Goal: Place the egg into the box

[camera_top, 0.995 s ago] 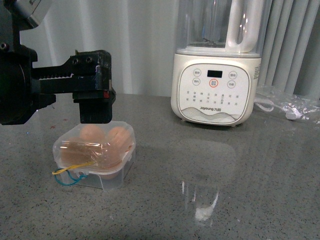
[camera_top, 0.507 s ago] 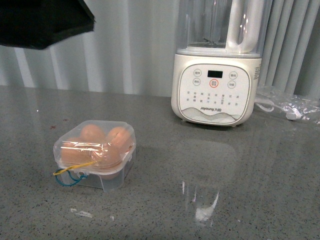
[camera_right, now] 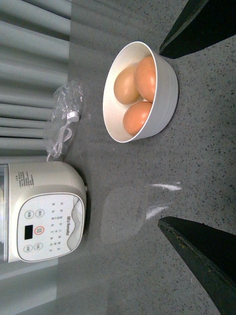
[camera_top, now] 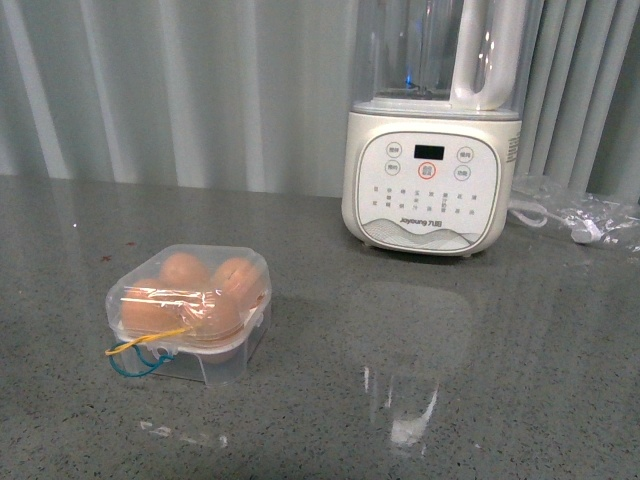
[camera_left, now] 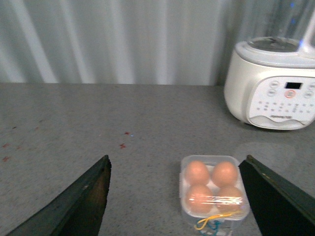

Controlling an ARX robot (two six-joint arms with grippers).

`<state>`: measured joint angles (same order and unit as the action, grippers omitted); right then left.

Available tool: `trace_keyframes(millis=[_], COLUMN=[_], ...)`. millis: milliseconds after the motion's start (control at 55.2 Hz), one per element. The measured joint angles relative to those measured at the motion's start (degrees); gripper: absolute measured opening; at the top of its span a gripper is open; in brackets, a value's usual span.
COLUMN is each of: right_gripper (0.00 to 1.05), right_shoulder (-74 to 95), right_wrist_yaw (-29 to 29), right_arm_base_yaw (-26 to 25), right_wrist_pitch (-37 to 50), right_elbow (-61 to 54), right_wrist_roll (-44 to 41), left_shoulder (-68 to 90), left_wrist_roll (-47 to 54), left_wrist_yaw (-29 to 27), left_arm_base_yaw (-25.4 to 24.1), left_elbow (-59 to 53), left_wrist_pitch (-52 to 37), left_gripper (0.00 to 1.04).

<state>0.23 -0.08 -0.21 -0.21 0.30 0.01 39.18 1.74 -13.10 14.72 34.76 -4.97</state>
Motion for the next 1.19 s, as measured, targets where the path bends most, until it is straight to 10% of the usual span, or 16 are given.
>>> trace_keyframes(millis=[308, 1195], right_gripper=[0.98, 0.98], right_shoulder=[0.0, 0.0], right_wrist_yaw=[-0.02, 0.0], right_arm_base_yaw=[0.0, 0.0], right_wrist_pitch=[0.0, 0.0], right_elbow=[0.0, 0.0], right_wrist_roll=[-0.02, 0.0], left_shoulder=[-12.11, -28.39], left_wrist_roll=[-1.88, -1.84], left_wrist_yaw=[6.75, 12.92], left_arm_base_yaw=[-8.09, -14.6], left_elbow=[-19.78, -32.54], left_wrist_pitch=[-6.8, -3.61], left_gripper=[0.03, 0.04])
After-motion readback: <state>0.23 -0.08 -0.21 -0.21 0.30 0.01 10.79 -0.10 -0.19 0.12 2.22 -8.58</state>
